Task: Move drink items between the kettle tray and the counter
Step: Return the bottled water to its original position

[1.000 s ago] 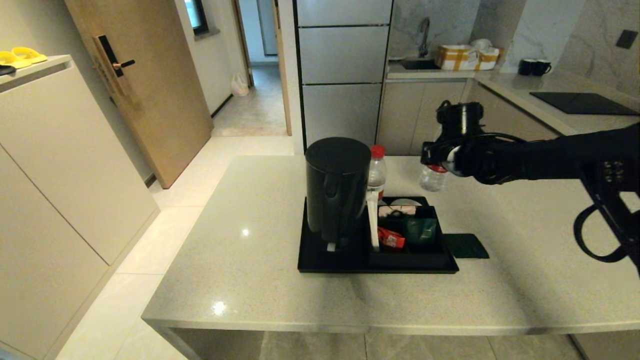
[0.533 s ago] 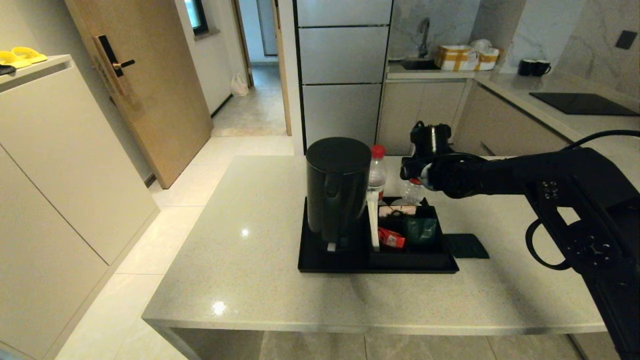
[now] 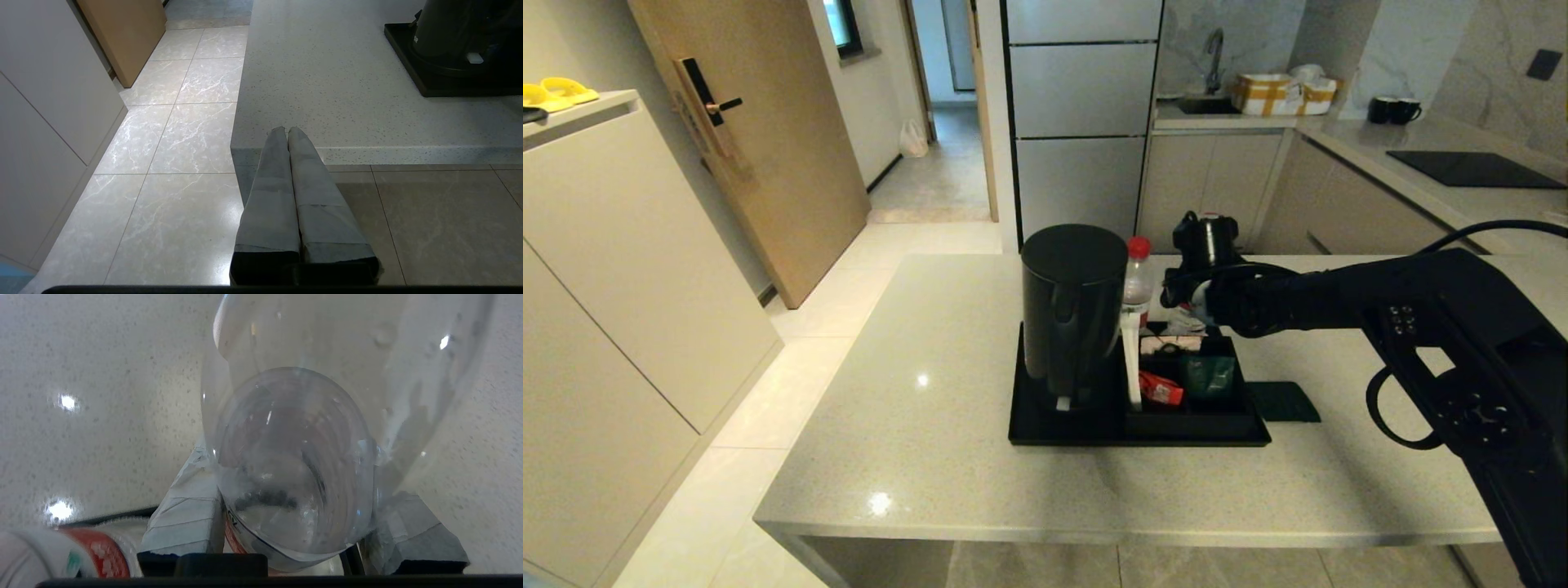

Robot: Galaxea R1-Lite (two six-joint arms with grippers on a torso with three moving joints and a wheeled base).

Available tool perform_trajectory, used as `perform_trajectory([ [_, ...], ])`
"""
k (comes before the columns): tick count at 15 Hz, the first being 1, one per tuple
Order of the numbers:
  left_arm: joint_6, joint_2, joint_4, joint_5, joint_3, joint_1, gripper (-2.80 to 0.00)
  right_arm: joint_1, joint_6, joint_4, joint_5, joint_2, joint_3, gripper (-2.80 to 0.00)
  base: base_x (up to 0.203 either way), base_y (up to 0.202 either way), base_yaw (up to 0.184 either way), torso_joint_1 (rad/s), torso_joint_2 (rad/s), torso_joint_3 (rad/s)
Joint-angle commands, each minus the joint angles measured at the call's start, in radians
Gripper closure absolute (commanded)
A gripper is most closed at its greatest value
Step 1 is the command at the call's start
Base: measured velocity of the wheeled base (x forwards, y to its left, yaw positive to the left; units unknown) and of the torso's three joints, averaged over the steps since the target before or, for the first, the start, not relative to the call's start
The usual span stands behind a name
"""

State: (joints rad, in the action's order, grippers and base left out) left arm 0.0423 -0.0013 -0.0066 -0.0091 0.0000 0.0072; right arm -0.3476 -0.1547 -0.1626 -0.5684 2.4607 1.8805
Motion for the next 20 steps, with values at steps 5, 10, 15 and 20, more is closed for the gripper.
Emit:
perform_trajectory([
  [5,0.001,0.001,-0.001,0.000,0.000,0.000,0.00,-0.001,-0.002,-0.075,-0.023,-0.039,-0.125,0.00,0.000,0.000,0.000,0.000,0.00,0.000],
  [10,0.001,0.001,-0.001,0.000,0.000,0.000,0.00,-0.008,0.001,-0.176,-0.044,-0.066,-0.219,0.00,0.000,0.000,0.000,0.000,0.00,0.000],
  [15,0.001,0.001,0.000,0.000,0.000,0.000,0.00,-0.017,0.002,-0.200,-0.056,-0.075,-0.271,-2.80,0.000,0.000,0.000,0.000,0.00,0.000],
  [20,0.001,0.001,-0.001,0.000,0.000,0.000,0.00,-0.044,0.008,-0.247,-0.053,-0.103,-0.331,-2.80,0.000,0.000,0.000,0.000,0.00,0.000],
])
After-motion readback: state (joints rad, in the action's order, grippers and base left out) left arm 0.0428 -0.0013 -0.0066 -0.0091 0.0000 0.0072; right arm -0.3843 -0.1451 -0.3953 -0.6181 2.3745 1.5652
